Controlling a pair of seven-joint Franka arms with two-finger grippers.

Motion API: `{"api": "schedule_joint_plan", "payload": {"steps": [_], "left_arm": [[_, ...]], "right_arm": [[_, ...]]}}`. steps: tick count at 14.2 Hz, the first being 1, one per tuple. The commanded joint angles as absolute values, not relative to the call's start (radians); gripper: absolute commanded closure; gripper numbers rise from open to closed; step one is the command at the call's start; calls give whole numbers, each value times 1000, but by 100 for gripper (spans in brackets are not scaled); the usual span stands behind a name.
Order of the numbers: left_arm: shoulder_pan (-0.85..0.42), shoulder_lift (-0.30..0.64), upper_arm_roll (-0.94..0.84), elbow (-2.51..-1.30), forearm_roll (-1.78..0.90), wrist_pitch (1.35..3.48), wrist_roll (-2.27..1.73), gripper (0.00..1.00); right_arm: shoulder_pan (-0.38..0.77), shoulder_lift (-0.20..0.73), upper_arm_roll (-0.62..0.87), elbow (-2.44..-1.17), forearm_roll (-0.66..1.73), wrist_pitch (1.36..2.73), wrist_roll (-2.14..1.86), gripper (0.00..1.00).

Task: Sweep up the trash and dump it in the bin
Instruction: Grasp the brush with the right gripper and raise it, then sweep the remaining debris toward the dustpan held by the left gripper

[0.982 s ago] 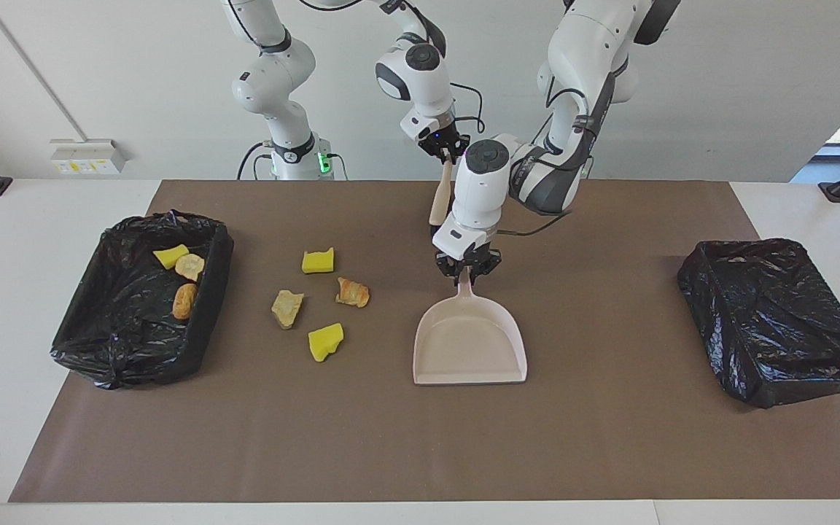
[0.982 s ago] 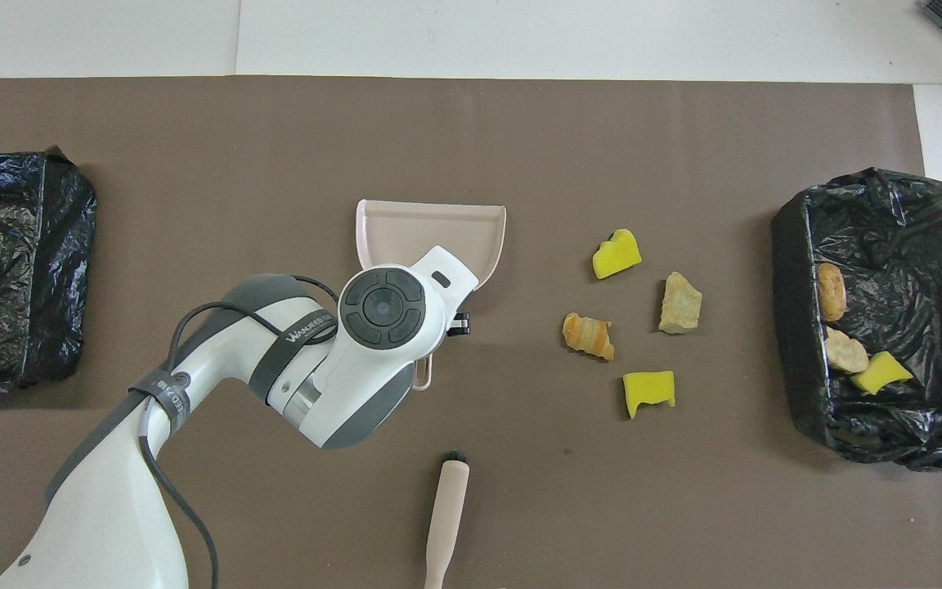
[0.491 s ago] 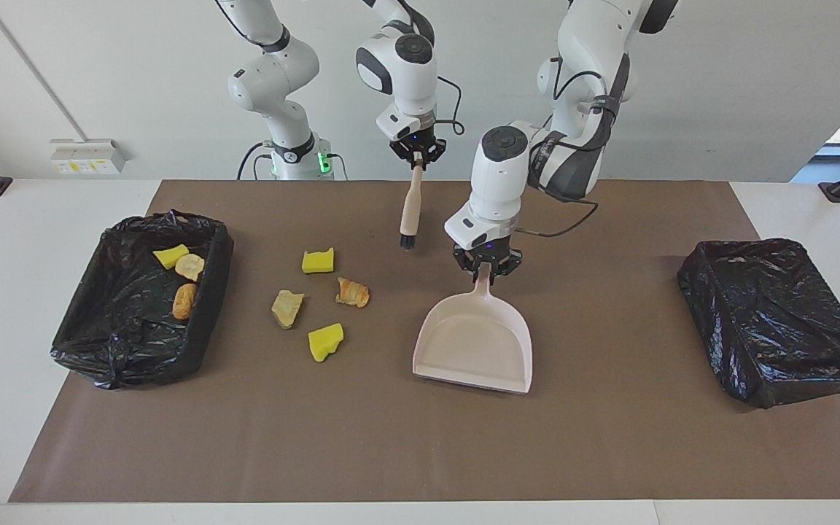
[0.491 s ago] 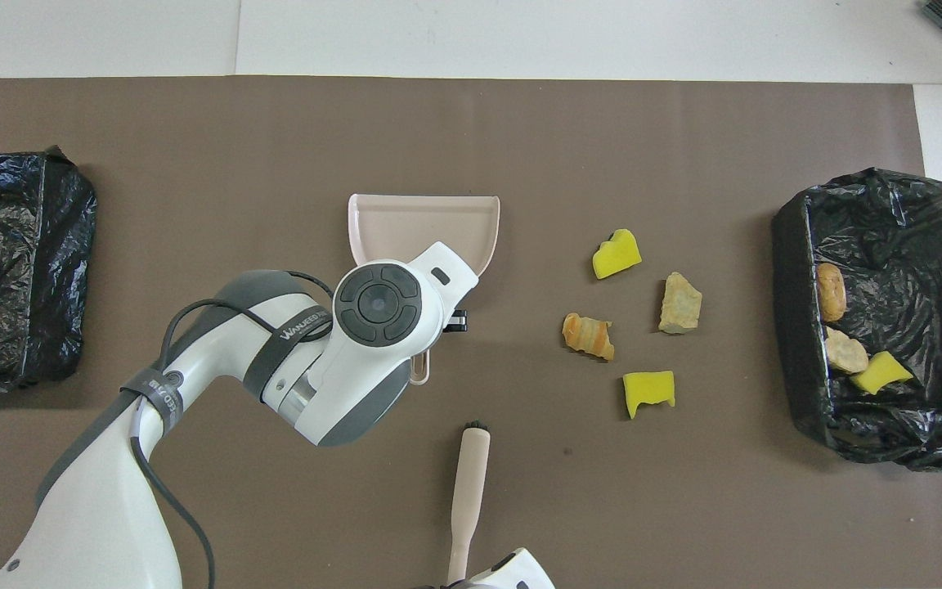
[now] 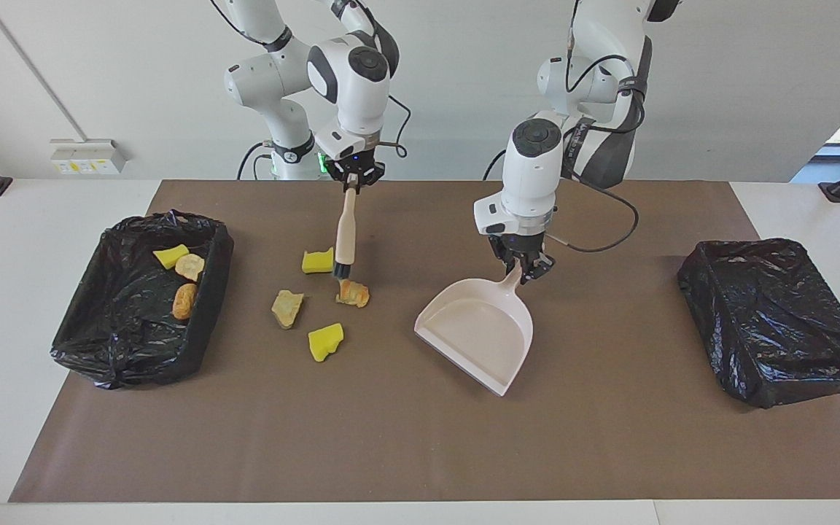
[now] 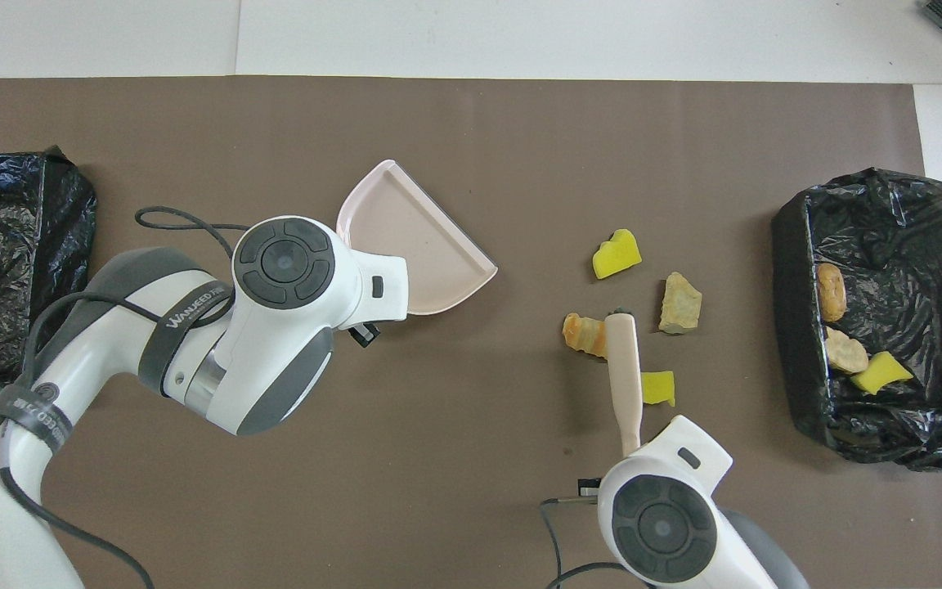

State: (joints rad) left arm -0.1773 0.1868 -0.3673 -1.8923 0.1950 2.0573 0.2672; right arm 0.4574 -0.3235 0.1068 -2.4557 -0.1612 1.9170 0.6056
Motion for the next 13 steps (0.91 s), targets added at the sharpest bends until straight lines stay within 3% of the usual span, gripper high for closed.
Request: {"api": "schedule_joint_plan", "payload": {"steps": [1, 5, 13], "left_arm": [[-170, 179, -373, -1894, 209, 2034, 406, 100], [-181, 196, -379, -1882, 215, 2023, 576, 100], [-212, 186, -454, -1950, 235, 1997, 618, 100]], "right_arm": [[367, -285, 120, -2421, -291, 1876, 478, 100], [171, -178, 123, -2321, -452, 1887, 211, 100], [123, 23, 127, -2234, -503, 1965, 280, 100]]}}
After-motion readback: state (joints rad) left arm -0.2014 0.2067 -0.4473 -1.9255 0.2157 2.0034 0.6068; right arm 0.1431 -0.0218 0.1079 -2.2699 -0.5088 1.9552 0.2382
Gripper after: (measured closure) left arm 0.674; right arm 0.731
